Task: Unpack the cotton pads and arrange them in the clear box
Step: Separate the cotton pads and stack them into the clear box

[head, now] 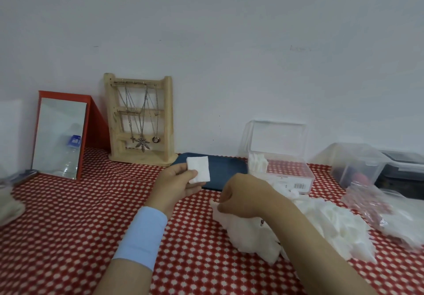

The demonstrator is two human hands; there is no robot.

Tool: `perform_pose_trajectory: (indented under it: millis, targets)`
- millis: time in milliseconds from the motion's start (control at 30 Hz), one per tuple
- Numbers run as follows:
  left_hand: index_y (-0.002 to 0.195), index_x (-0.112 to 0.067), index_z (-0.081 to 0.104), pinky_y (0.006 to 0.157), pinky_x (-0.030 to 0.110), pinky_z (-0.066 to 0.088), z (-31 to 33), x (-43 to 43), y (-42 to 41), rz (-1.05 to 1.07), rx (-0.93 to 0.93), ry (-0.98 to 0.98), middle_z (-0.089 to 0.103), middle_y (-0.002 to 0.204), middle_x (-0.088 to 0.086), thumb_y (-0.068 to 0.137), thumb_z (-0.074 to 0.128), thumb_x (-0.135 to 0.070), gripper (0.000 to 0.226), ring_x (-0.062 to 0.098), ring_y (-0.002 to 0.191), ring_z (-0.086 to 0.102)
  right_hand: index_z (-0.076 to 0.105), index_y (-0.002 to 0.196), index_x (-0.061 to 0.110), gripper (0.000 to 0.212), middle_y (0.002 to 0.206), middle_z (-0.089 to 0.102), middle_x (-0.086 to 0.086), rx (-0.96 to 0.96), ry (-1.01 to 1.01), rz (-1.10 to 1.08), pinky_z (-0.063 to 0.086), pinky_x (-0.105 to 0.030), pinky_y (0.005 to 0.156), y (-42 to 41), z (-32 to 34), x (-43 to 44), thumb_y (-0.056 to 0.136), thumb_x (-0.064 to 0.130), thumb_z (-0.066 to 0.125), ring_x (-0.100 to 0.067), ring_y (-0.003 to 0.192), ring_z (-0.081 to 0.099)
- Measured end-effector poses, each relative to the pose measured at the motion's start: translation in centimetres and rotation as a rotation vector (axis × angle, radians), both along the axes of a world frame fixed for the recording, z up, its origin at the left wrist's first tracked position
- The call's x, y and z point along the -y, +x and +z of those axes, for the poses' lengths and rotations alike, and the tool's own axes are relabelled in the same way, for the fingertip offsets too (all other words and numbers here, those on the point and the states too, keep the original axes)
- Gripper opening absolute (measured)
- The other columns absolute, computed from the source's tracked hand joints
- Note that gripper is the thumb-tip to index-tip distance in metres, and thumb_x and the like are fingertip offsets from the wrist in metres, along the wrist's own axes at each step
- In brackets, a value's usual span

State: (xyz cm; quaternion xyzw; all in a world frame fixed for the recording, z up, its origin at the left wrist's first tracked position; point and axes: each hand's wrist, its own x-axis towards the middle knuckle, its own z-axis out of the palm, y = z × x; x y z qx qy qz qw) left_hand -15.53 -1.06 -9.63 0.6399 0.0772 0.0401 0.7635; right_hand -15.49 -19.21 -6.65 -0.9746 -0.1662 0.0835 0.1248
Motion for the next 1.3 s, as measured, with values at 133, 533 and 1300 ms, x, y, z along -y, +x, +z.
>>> perform_pose_trajectory:
  millis: [133, 533, 1300]
  targets:
    - [0.109, -0.005, 0.07, 0.075, 0.033, 0.063, -0.3, 0.8, 0.0, 0.022, -0.016, -0.003, 0.075, 0.108, 0.016, 0.099, 0.06, -0.006, 0.014, 0.028, 0.095, 0.076, 0.08, 0.101, 0.023, 0.015, 0.095, 0.075, 0.013, -0.028, 0.386, -0.031, 0.054, -0.021, 0.077, 0.3, 1.1, 1.5, 0.093, 0.024, 0.068, -0.005, 0.086, 0.068]
    - [0.118, -0.006, 0.069, 0.081, 0.035, 0.062, -0.3, 2.4, -0.4, -0.187, -0.089, -0.104, 0.078, 0.107, 0.013, 0.097, 0.067, -0.02, 0.025, 0.026, 0.098, 0.076, 0.073, 0.092, 0.018, 0.007, 0.083, 0.068, -0.001, -0.1, 0.681, -0.219, 0.051, -0.021, 0.056, 1.4, 1.1, 3.4, 0.094, 0.021, 0.066, -0.012, 0.068, 0.06]
    - [0.106, -0.012, 0.077, 0.082, 0.036, 0.062, -0.9, 2.9, -0.1, 0.018, 0.008, -0.027, 0.079, 0.102, 0.008, 0.096, 0.068, -0.013, 0.013, 0.024, 0.096, 0.076, 0.074, 0.085, 0.005, 0.016, 0.079, 0.077, -0.012, -0.114, 0.929, -0.267, 0.041, -0.019, 0.044, 1.1, 2.5, 4.4, 0.085, 0.02, 0.08, -0.016, 0.062, 0.07]
